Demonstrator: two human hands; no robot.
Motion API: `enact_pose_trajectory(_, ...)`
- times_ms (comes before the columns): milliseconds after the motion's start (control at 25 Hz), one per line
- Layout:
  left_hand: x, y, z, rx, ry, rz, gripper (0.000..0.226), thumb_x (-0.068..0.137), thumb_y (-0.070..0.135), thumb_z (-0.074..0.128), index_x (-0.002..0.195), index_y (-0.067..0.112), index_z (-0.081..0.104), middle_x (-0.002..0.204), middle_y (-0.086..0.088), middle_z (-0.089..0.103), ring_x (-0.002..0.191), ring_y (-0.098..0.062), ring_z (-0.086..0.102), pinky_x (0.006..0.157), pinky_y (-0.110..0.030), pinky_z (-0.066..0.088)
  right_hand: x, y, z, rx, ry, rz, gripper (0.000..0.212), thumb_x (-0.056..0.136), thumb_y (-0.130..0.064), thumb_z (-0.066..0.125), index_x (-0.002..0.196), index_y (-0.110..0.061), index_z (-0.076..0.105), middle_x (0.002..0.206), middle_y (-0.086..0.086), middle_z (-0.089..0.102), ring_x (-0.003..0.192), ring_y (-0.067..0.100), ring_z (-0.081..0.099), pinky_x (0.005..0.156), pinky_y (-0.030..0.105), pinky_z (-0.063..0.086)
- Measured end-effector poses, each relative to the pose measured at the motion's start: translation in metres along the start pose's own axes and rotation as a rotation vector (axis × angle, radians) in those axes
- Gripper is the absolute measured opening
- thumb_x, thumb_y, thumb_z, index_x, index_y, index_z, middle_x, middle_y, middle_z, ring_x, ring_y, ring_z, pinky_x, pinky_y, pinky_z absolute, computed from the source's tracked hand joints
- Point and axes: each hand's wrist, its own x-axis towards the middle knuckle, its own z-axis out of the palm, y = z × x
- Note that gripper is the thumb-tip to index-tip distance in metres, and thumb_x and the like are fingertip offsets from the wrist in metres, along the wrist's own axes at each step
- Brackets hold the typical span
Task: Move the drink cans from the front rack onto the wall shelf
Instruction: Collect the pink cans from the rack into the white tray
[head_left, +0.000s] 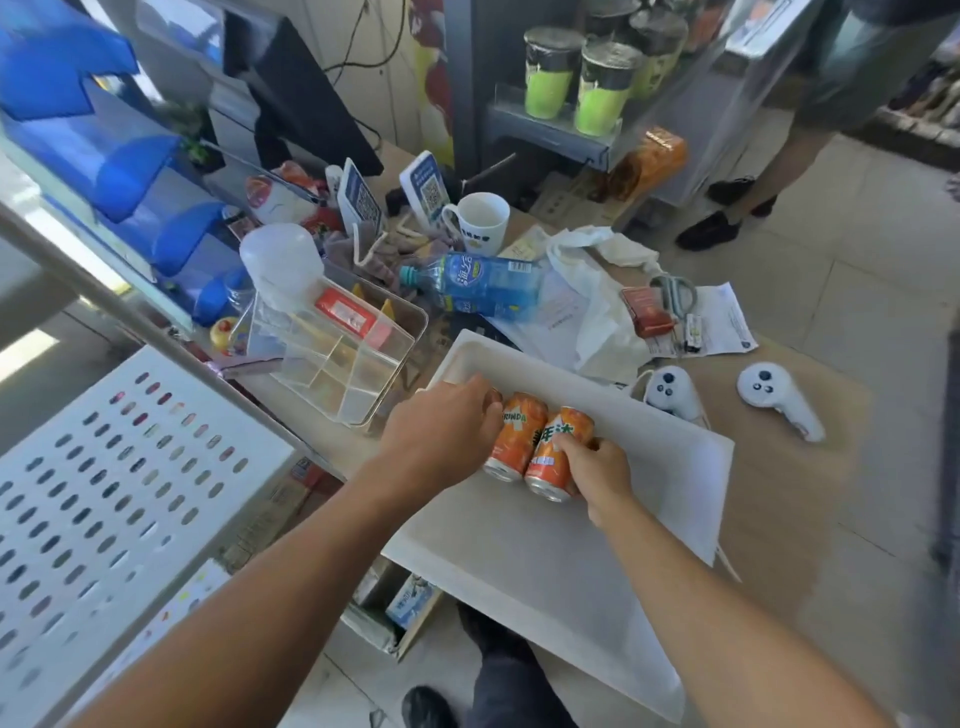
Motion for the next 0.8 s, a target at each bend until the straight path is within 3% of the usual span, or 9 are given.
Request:
enact_pose_trajectory(160, 0.002, 0.004, 0.0, -0.001, 0.002, 0.0, 0.028, 0.098, 0.042, 0.035, 0.103, 0.022, 0.055, 0.092, -0.001, 0.066, 0.076, -0.024, 0.056, 0.064, -0.034, 0.043, 0.002, 0.007, 0.001, 0.0, 0.004, 0.004, 0.041, 0.075, -0.036, 0.08, 0.105, -0.011, 0.066, 0.099, 0.005, 0.071, 0.084, 0.019, 0.07, 0.074, 0.033, 0.057)
enact_pose_trajectory(320, -0.004, 0.003, 0.001, -0.01, 0.003, -0.006, 0.027, 0.099, 0.041, 0.036, 0.104, 0.023, 0.055, 0.093, 0.0, 0.067, 0.075, -0.022, 0.053, 0.064, -0.034, 0.042, 0.0, 0.004, 0.001, -0.063, -0.031, 0.002, 0.038, 0.078, -0.038, 0.077, 0.105, -0.014, 0.066, 0.104, 0.007, 0.071, 0.089, 0.022, 0.069, 0.087, 0.043, 0.057)
enact_pose_trajectory(400, -0.009, 0.0, -0.002, -0.013, 0.013, -0.008, 0.028, 0.099, 0.042, 0.036, 0.105, 0.023, 0.056, 0.092, -0.001, 0.067, 0.077, -0.022, 0.056, 0.066, -0.035, 0.047, -0.009, -0.003, -0.002, -0.144, -0.041, -0.032, 0.031, 0.081, -0.037, 0.074, 0.101, -0.015, 0.065, 0.104, 0.008, 0.071, 0.09, 0.023, 0.069, 0.089, 0.043, 0.056)
enact_pose_trajectory(560, -0.023, -0.01, -0.012, -0.042, 0.042, -0.038, 0.03, 0.099, 0.043, 0.035, 0.104, 0.023, 0.057, 0.09, 0.0, 0.067, 0.08, -0.023, 0.062, 0.071, -0.038, 0.053, -0.041, -0.025, -0.003, -0.382, -0.019, -0.215, 0.013, 0.085, -0.024, 0.066, 0.093, -0.017, 0.06, 0.101, 0.009, 0.069, 0.091, 0.026, 0.065, 0.082, 0.035, 0.052)
enact_pose_trajectory(680, -0.041, -0.021, -0.028, -0.055, 0.084, -0.066, 0.028, 0.099, 0.042, 0.035, 0.102, 0.024, 0.056, 0.087, 0.002, 0.066, 0.077, -0.019, 0.06, 0.066, -0.035, 0.052, -0.075, -0.05, 0.01, -0.513, -0.044, -0.423, 0.03, 0.086, -0.033, 0.062, 0.107, -0.011, 0.06, 0.107, 0.01, 0.065, 0.102, 0.028, 0.062, 0.089, 0.037, 0.049)
enact_pose_trajectory(800, -0.066, -0.037, -0.058, -0.061, 0.173, -0.106, 0.024, 0.098, 0.039, 0.038, 0.095, 0.022, 0.054, 0.085, 0.002, 0.062, 0.076, -0.021, 0.056, 0.064, -0.035, 0.048, -0.126, -0.09, 0.031, -0.546, -0.135, -0.667, 0.049, 0.088, -0.043, 0.056, 0.131, -0.019, 0.052, 0.125, 0.002, 0.059, 0.116, 0.022, 0.056, 0.102, 0.046, 0.044)
